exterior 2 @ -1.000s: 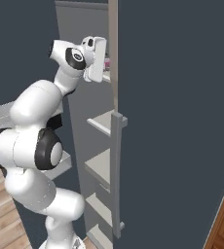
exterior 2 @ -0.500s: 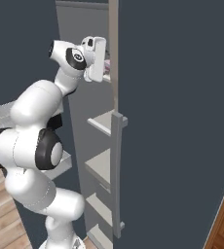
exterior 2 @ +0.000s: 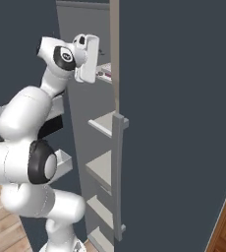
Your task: The ice cube tray has been filled with water. Take the tray and place it in the freezer to make ice. Close the freezer door after placing the tray.
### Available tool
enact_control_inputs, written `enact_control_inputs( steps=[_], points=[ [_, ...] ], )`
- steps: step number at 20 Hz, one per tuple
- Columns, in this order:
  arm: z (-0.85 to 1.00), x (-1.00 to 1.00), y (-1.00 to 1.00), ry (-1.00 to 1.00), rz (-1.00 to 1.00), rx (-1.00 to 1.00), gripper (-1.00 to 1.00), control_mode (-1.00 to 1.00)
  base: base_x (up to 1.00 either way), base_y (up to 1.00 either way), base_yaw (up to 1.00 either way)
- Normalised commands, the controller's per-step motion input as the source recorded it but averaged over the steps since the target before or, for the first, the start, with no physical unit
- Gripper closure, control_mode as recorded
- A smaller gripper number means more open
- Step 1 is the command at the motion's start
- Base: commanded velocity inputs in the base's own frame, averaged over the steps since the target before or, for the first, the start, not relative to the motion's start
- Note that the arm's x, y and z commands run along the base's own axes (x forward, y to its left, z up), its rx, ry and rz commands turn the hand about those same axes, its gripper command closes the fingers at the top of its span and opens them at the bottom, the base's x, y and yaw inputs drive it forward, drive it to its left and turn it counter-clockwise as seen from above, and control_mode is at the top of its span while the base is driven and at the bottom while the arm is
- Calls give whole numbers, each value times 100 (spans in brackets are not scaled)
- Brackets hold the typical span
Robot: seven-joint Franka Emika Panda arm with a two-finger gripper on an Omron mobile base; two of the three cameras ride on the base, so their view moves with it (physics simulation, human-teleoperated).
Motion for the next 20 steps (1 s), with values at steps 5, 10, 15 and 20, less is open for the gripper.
enact_control_inputs(
  steps=[5,10,15,20],
  points=[
    [-4,-100,51,0,-1,0,-100,-100,0,0,0],
    [-7,-100,18,1,-10,5,-100,-100,0,0,0],
    [-13,-82,-7,2,-14,15,-100,-100,0,0,0],
    [-45,-49,-4,0,-6,11,-100,-100,0,0,0]
  ],
)
